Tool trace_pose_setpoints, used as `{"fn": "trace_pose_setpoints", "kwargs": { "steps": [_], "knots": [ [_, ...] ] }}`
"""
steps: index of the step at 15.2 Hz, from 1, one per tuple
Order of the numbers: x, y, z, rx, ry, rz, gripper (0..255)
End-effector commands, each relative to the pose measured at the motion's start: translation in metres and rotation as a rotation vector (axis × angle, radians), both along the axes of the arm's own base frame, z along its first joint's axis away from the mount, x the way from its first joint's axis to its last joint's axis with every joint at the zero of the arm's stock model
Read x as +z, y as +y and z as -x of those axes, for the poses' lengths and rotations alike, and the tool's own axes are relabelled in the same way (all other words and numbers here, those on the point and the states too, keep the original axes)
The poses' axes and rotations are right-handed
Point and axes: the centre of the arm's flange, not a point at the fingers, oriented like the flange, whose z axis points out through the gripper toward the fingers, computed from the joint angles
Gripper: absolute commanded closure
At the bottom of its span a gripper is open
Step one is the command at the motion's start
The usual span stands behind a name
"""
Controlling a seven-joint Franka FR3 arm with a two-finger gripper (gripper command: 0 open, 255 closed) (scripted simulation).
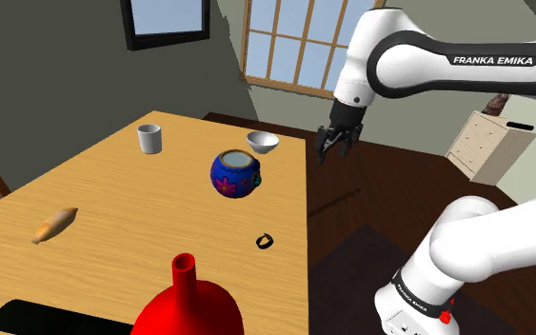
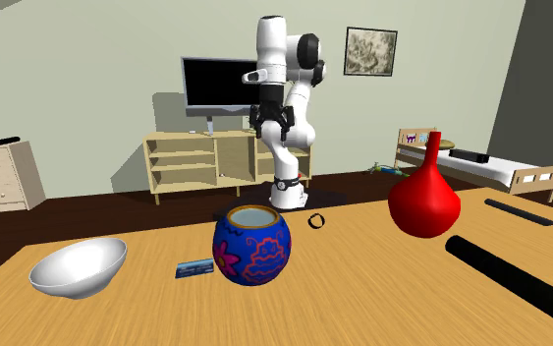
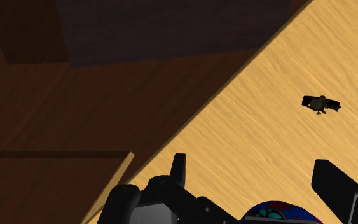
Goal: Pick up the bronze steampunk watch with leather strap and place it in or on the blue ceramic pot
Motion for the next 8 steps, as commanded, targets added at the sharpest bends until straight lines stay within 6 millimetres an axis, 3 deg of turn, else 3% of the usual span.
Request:
{"fn": "trace_pose_setpoints", "kwargs": {
  "steps": [1,8],
  "knots": [
    [-0.020,0.017,-0.005,-0.006,-0.003,-0.005,0],
    [-0.091,0.073,-0.011,-0.023,-0.007,-0.020,0]
  ]
}}
